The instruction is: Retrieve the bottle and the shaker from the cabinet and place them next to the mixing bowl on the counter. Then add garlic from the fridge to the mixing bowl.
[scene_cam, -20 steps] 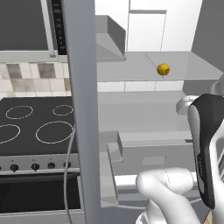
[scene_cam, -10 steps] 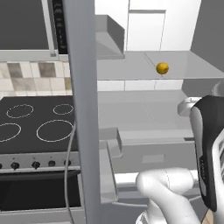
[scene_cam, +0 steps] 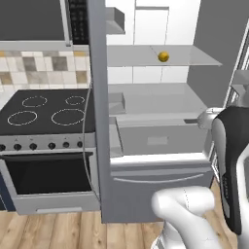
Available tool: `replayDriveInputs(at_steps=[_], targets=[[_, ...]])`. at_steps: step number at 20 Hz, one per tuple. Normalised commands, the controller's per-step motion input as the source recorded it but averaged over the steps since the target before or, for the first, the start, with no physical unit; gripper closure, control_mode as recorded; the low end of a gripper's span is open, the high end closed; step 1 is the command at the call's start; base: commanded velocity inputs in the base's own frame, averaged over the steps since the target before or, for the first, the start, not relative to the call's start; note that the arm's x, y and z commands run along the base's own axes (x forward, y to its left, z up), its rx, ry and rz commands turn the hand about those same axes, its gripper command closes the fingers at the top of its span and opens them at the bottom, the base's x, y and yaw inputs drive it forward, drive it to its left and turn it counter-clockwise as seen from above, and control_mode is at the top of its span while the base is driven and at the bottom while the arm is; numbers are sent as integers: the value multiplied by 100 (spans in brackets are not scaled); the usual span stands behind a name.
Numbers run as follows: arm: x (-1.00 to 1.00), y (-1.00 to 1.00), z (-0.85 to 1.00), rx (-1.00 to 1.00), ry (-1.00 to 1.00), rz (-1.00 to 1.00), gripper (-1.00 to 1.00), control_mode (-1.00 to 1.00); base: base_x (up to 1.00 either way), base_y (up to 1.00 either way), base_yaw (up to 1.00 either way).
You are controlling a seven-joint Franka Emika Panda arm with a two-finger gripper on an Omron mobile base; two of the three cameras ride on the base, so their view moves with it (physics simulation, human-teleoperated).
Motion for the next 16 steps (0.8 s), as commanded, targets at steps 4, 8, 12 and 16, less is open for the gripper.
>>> replayDriveInputs(at_steps=[4,8,12,16], targets=[[0,0,0,0,0,0,100,100,-100,52,19],[0,0,0,0,0,0,100,100,-100,82,40],[0,0,0,0,0,0,100,100,-74,100,49],[0,0,0,0,0,0,100,100,-4,99,45]])
